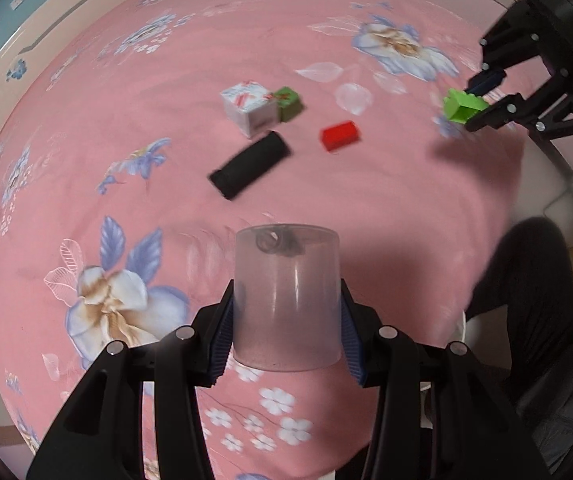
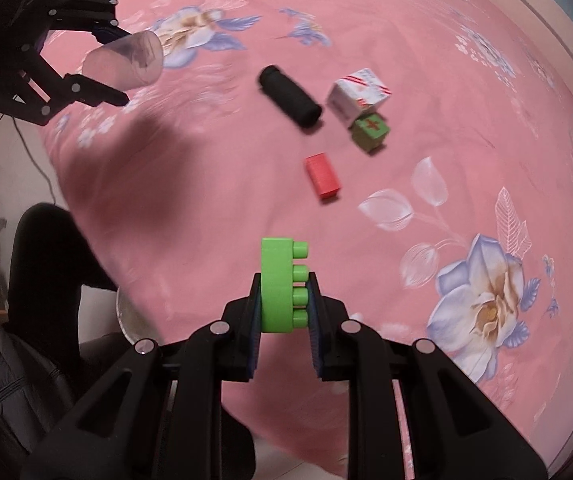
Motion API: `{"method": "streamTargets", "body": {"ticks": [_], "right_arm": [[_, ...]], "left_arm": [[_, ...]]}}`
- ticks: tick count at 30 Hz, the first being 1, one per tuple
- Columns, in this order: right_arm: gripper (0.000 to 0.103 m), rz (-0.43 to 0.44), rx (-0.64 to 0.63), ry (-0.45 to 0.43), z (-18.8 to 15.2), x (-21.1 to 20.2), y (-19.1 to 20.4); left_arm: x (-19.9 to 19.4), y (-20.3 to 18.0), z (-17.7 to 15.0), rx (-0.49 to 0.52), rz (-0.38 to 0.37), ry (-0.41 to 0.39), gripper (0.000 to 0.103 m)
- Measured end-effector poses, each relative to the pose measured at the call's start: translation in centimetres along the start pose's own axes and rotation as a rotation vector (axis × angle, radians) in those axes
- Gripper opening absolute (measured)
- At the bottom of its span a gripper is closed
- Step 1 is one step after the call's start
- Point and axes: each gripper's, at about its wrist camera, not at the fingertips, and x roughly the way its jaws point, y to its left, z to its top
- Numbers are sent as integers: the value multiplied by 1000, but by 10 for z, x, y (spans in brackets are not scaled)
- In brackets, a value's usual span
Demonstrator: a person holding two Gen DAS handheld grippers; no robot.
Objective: Collect trash
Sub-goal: 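Carry the clear cup and green block with both tools toward the floor bowl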
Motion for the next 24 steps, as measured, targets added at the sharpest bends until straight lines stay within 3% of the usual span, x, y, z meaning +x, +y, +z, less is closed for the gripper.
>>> {"method": "streamTargets", "body": {"ticks": [24], "right_arm": [[21, -16, -137, -54, -69, -42, 132]], "left_arm": [[-49, -119, -71, 130, 4, -57, 49]]}}
